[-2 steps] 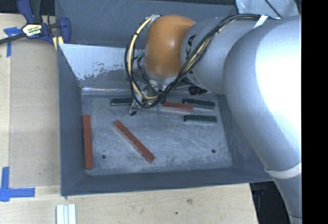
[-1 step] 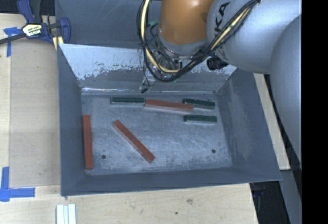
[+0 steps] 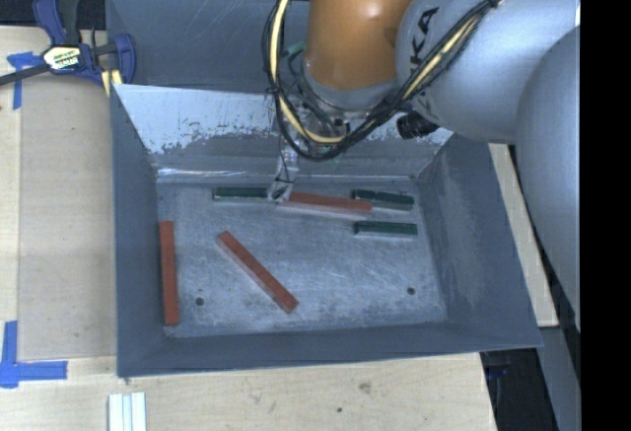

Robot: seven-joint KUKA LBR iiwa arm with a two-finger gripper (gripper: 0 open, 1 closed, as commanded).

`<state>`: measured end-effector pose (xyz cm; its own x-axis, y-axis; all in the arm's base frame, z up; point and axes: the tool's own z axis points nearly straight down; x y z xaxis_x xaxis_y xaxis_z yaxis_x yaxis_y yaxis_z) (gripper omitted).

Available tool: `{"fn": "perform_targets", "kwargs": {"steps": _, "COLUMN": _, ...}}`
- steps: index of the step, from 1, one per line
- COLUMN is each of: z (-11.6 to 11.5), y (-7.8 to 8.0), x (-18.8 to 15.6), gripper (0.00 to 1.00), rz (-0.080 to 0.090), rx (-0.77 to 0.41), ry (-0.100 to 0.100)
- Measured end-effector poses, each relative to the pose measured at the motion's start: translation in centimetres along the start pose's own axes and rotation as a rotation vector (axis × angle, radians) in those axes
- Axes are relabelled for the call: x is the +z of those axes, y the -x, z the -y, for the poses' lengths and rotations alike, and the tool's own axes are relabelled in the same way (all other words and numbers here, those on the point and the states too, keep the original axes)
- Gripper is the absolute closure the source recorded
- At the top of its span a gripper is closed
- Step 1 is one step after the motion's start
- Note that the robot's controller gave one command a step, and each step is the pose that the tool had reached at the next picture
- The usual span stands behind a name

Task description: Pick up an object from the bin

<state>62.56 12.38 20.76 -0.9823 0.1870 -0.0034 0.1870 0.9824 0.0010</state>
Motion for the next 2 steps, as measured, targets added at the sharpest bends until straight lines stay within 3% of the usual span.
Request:
{"fn": "perform_targets", "kwargs": {"steps": 1, "z": 0.38, "y": -0.52, "x": 14.18, "gripper": 0.00, "rz": -0.009, "rx": 0.071, "ry": -0.004}}
{"fn": "perform_targets", "kwargs": {"steps": 2, "z": 0.25, "y": -0.18, "x": 13.59, "gripper": 1.00, "rz": 0.001, "rx": 0.072, "ry": 0.001}}
